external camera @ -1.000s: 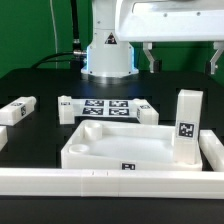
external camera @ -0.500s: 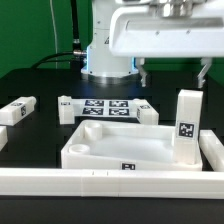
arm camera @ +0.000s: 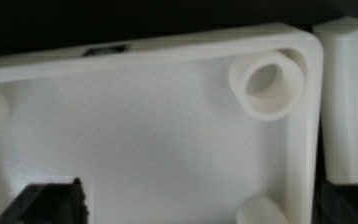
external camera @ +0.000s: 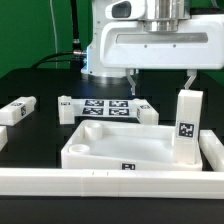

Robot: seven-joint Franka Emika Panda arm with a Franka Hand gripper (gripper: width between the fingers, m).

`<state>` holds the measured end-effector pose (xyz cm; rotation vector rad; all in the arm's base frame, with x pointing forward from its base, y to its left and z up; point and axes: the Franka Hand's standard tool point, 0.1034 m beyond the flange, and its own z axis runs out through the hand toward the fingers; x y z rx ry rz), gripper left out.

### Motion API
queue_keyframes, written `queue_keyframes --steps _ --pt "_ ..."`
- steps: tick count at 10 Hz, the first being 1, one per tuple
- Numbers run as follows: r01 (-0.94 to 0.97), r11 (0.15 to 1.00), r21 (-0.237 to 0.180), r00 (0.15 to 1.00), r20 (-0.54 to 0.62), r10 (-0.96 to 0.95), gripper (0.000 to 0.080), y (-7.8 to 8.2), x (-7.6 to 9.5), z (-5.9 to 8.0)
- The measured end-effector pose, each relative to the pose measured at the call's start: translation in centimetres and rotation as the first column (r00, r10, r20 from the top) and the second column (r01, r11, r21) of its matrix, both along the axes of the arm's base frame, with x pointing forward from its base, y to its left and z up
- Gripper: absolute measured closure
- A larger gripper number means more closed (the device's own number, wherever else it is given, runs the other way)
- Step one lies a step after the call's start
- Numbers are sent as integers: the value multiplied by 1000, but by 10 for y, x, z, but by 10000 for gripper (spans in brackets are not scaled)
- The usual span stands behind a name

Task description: Assemble desk

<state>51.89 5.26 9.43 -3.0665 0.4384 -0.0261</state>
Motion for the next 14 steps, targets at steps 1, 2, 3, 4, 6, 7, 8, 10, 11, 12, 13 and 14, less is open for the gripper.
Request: queue_keyframes --steps 1,2,3,4,6,7,8,10,11,12,13,14 --pt "-100 995 12 994 -39 101 150 -9 3 1" --pt "-143 990 12 987 -77 143 150 -11 -4 -4" --pt "-198 980 23 965 -171 199 150 -6 -18 -7" --pt "-224 973 46 950 -214 229 150 -7 -22 -10" --pt "-187 977 104 900 -381 212 150 -10 -37 -12" --pt "-187 976 107 891 -399 215 150 -10 -26 -14" --pt "-179 976 126 859 -464 217 150 -10 -34 -14" --pt "-195 973 123 829 -510 230 150 -4 -37 -22" --pt "-266 958 110 816 -504 285 150 -2 -40 -23" --pt "-358 931 77 795 -497 347 150 -3 -36 -23" --pt "-376 924 71 789 -498 359 150 -1 -36 -22" --pt "-372 925 72 790 -498 356 150 -2 -36 -23"
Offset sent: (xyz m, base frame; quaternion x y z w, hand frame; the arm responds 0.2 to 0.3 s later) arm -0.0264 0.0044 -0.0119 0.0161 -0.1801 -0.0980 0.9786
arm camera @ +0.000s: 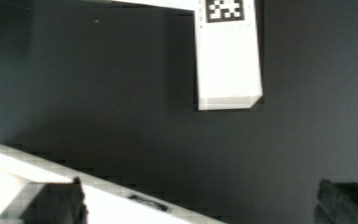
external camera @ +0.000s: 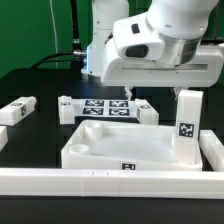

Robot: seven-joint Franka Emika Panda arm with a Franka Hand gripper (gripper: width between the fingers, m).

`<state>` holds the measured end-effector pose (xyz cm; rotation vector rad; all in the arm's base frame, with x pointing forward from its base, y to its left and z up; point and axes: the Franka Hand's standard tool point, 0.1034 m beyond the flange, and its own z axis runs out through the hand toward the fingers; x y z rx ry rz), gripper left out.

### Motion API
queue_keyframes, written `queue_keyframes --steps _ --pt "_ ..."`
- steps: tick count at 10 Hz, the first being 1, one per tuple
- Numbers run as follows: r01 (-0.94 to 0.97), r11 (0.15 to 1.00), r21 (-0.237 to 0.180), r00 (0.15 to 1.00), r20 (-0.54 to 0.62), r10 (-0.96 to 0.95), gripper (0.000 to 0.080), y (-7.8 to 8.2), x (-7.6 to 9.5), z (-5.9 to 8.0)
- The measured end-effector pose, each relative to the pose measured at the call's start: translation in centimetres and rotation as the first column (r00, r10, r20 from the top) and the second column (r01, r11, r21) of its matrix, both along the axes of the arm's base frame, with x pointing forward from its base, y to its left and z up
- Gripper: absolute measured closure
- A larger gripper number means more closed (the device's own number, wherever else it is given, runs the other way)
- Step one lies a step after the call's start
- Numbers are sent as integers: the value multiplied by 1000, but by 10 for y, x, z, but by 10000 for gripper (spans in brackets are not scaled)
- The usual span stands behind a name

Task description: Assemble desk

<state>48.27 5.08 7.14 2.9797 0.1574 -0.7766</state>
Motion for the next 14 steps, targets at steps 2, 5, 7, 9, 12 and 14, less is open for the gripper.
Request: queue_keyframes --steps 2,5,7,9,12,14 --pt "11 1000 2 1000 -4 -11 150 -1 -1 -1" --pt "113 994 3 993 -38 -112 150 -4 -22 -15" --pt "103 995 4 994 -38 -103 150 0 -33 -24" --pt "102 995 3 994 -47 -102 150 0 -37 -27" --pt "102 995 -13 983 -150 -103 150 -1 -45 -27" --pt "67 998 -14 964 -257 -69 150 2 -50 -32"
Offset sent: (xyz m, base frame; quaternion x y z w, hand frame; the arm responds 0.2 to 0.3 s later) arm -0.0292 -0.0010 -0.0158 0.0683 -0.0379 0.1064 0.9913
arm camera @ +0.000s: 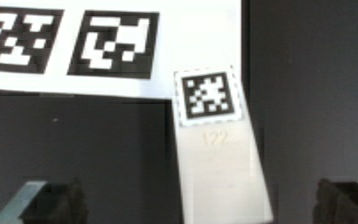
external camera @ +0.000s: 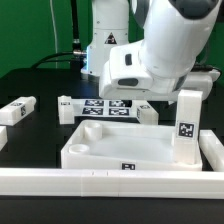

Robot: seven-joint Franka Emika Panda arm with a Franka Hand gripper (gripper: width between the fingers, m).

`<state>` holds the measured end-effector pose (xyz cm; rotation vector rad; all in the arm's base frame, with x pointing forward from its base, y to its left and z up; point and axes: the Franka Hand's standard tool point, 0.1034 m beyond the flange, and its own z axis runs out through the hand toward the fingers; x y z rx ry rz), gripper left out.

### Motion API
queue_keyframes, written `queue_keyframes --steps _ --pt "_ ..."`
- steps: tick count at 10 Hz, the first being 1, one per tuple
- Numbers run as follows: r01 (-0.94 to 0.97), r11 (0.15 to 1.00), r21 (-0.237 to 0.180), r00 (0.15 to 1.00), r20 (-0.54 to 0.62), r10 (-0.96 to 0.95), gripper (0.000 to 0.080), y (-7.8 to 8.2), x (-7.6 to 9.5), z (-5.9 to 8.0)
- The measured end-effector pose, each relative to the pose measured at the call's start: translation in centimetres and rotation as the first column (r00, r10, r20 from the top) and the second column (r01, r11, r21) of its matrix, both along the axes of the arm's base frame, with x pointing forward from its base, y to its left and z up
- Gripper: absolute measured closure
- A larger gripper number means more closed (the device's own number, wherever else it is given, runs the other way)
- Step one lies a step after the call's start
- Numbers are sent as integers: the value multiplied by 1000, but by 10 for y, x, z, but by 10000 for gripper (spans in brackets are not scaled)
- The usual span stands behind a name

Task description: Assemble desk

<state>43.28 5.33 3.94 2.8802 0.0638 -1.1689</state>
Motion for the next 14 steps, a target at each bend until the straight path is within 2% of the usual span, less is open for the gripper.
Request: queue_keyframes --steps 2,5,7,11,14 --pt "-42 998 37 994 -101 46 150 1 -7 1" --pt "-61 997 45 992 -105 65 150 1 -4 -2" --pt "-143 983 115 983 -100 155 150 7 -5 -4" --pt "-134 985 110 981 -126 147 150 6 -8 -5" --pt "-131 986 106 974 -172 148 150 10 -16 -9"
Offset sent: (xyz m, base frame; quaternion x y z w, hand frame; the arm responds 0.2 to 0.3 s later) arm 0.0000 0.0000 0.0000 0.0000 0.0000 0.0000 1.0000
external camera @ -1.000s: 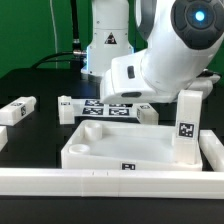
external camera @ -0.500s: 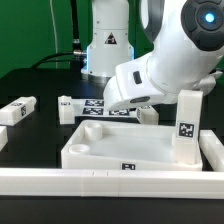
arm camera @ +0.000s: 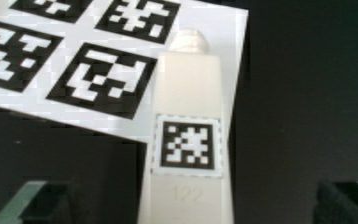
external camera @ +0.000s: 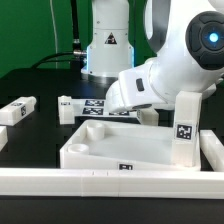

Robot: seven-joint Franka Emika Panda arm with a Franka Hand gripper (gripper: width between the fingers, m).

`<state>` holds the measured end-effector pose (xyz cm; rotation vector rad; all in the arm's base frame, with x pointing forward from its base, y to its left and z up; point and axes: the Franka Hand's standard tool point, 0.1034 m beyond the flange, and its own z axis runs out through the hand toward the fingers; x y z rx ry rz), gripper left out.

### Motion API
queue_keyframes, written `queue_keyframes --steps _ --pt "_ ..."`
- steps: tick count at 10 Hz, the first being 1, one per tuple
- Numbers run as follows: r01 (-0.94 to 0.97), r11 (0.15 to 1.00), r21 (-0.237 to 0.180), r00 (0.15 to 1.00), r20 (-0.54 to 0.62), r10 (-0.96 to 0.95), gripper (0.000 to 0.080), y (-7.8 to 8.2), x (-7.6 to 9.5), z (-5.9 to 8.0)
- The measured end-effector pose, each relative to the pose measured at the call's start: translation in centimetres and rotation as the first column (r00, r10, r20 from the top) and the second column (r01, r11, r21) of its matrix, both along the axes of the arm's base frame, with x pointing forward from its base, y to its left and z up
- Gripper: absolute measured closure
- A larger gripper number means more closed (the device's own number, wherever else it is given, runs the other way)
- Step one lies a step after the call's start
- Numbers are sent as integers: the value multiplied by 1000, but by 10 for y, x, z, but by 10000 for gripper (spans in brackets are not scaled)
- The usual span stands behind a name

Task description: Assemble desk

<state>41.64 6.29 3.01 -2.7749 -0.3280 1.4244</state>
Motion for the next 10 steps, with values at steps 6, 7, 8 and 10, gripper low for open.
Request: queue_keyframes --steps 6,7,8,10 --pt "1 1000 1 1000 23 -1 150 -1 -4 -12" --pt "-1 1000 2 1000 30 1 150 0 -6 -16" --pt "-1 1000 3 999 40 1 150 -1 -6 -19" --pt "-2 1000 3 999 42 2 150 -1 -6 -20"
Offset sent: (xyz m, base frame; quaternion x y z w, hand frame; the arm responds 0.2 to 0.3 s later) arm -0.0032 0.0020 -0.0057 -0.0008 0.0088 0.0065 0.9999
